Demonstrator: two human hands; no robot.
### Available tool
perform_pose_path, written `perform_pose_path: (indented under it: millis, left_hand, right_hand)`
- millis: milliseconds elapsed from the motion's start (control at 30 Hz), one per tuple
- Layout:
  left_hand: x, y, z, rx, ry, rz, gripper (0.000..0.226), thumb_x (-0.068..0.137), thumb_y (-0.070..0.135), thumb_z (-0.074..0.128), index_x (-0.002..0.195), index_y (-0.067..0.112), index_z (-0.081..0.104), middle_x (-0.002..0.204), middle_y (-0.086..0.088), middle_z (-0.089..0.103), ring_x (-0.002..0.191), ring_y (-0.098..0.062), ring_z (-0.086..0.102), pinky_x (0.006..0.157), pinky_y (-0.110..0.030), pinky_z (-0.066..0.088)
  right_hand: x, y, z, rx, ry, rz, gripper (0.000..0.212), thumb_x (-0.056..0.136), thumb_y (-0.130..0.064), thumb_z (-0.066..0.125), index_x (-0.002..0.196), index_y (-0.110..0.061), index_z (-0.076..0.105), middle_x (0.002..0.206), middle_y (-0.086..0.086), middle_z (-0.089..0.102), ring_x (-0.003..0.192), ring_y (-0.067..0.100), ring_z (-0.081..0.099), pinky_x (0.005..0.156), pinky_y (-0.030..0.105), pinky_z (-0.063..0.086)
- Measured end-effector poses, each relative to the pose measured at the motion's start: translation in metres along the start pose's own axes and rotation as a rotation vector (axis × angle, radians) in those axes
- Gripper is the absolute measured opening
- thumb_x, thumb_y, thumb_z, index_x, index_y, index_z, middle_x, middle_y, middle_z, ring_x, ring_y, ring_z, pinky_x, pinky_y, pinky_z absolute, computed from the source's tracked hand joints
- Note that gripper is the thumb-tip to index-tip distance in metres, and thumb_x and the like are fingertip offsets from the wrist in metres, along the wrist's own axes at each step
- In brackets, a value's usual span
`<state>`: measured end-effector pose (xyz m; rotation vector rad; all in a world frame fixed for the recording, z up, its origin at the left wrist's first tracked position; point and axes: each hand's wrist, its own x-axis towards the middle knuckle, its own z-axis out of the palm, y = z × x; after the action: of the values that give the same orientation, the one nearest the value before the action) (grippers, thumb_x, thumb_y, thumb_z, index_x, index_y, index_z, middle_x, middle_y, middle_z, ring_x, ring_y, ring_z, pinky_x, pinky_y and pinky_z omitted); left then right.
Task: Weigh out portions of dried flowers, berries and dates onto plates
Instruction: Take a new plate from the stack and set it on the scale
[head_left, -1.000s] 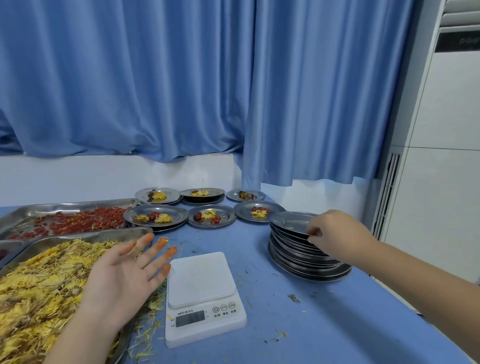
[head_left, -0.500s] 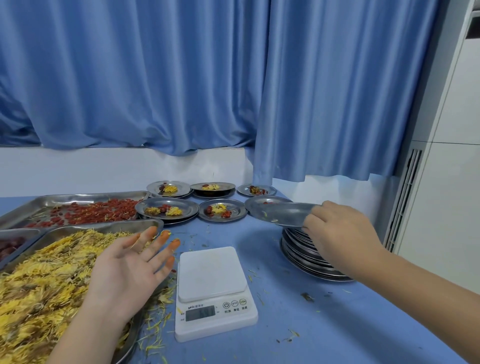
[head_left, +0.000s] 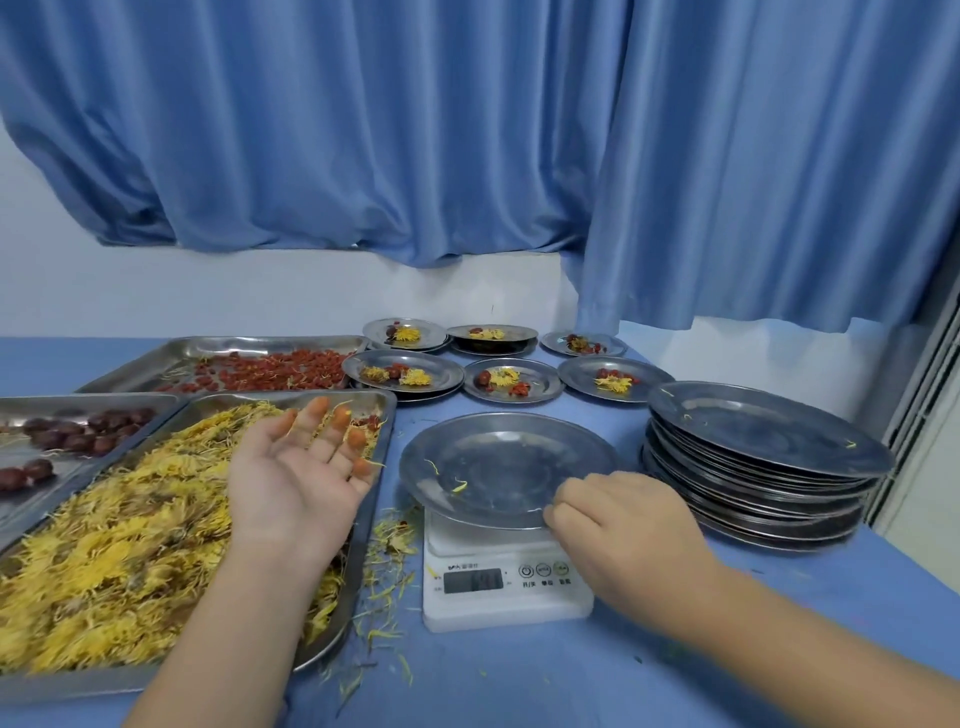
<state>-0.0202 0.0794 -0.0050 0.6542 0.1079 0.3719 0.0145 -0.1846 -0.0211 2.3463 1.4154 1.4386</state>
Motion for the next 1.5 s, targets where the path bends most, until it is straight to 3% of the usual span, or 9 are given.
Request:
perform_pose_path:
  millis: [300,400,500,600,733,867,1033,1233,1500]
  left_hand:
    - [-0.003,0.0,0.001,0.009,0.007,0.011,0.025,0.085,0.033,0.05,0.099,0.018,0.064,0.083,-0.001,0.065,0.071,-0.018,0.058,0.065,-0.03,0.043]
    - [-0.002,0.0,0.001,0.017,0.011,0.013,0.025,0.085,0.033,0.05,0.098,0.018,0.065,0.083,0.0,0.065,0.071,-0.018,0.058,0.065,-0.03,0.042]
    - [-0.002,-0.001,0.001,0.03,0.004,0.011,0.024,0.081,0.033,0.052,0.096,0.019,0.065,0.084,0.0,0.065,0.07,-0.018,0.058,0.066,-0.03,0.042]
    - [-0.002,-0.002,0.0,0.042,-0.017,0.007,0.033,0.066,0.034,0.059,0.095,0.018,0.065,0.085,0.0,0.064,0.069,-0.018,0.059,0.065,-0.03,0.043]
    - [-0.001,-0.002,0.0,0.05,-0.018,0.004,0.035,0.064,0.034,0.059,0.095,0.018,0.065,0.085,0.0,0.064,0.068,-0.018,0.058,0.062,-0.03,0.043]
    - [-0.002,-0.003,0.001,0.059,-0.012,0.005,0.035,0.064,0.033,0.06,0.095,0.018,0.066,0.084,-0.001,0.064,0.068,-0.019,0.058,0.064,-0.03,0.041]
    - [-0.003,-0.003,0.003,0.078,-0.012,0.006,0.035,0.064,0.033,0.059,0.096,0.018,0.065,0.086,-0.001,0.063,0.068,-0.018,0.058,0.064,-0.029,0.041]
    - [-0.005,-0.005,0.004,0.096,-0.019,0.001,0.035,0.066,0.033,0.059,0.097,0.018,0.065,0.087,-0.001,0.064,0.069,-0.018,0.058,0.063,-0.029,0.041]
    - [-0.005,-0.005,0.005,0.125,-0.002,0.0,0.025,0.086,0.034,0.049,0.094,0.017,0.066,0.085,0.0,0.064,0.068,-0.017,0.058,0.065,-0.029,0.039]
  right_hand:
    - [-0.003,-0.011,0.014,0.071,-0.105,0.081,0.024,0.052,0.003,0.071,0.066,-0.016,0.066,0.062,-0.002,0.057,0.047,0.019,0.047,0.042,0.027,0.038]
    - [-0.009,-0.015,0.01,0.146,-0.143,0.122,0.003,0.076,-0.013,0.07,0.074,-0.016,0.07,0.071,-0.001,0.063,0.053,0.022,0.057,0.044,0.029,0.045]
    - [-0.019,-0.015,-0.001,0.239,-0.154,0.148,0.023,0.089,-0.027,0.054,0.082,-0.015,0.072,0.079,-0.001,0.066,0.06,0.022,0.062,0.049,0.031,0.05]
    - [-0.033,-0.01,-0.014,0.304,-0.163,0.17,0.026,0.09,-0.031,0.052,0.082,-0.016,0.071,0.076,-0.003,0.062,0.062,0.018,0.059,0.051,0.028,0.047]
    - [-0.046,-0.006,-0.019,0.408,-0.365,0.302,0.031,0.088,-0.051,0.044,0.09,-0.03,0.066,0.063,-0.017,0.053,0.058,0.008,0.054,0.049,0.023,0.045]
    - [-0.051,-0.007,-0.009,0.447,-0.619,0.418,0.05,0.081,-0.073,0.024,0.117,-0.042,0.037,0.067,-0.022,0.041,0.073,0.009,0.051,0.069,0.031,0.047]
    - [-0.051,-0.013,-0.006,0.438,-0.571,0.408,0.048,0.083,-0.071,0.023,0.112,-0.036,0.038,0.076,-0.015,0.053,0.073,0.011,0.052,0.061,0.029,0.041]
    - [-0.041,-0.02,-0.008,0.388,-0.653,0.391,0.044,0.085,-0.072,0.023,0.093,-0.03,0.032,0.081,-0.01,0.055,0.07,0.013,0.045,0.046,0.017,0.017]
    - [-0.042,-0.021,-0.006,0.332,-0.6,0.388,0.055,0.078,-0.077,0.013,0.095,-0.029,0.037,0.08,-0.008,0.056,0.072,0.013,0.052,0.053,0.03,0.029]
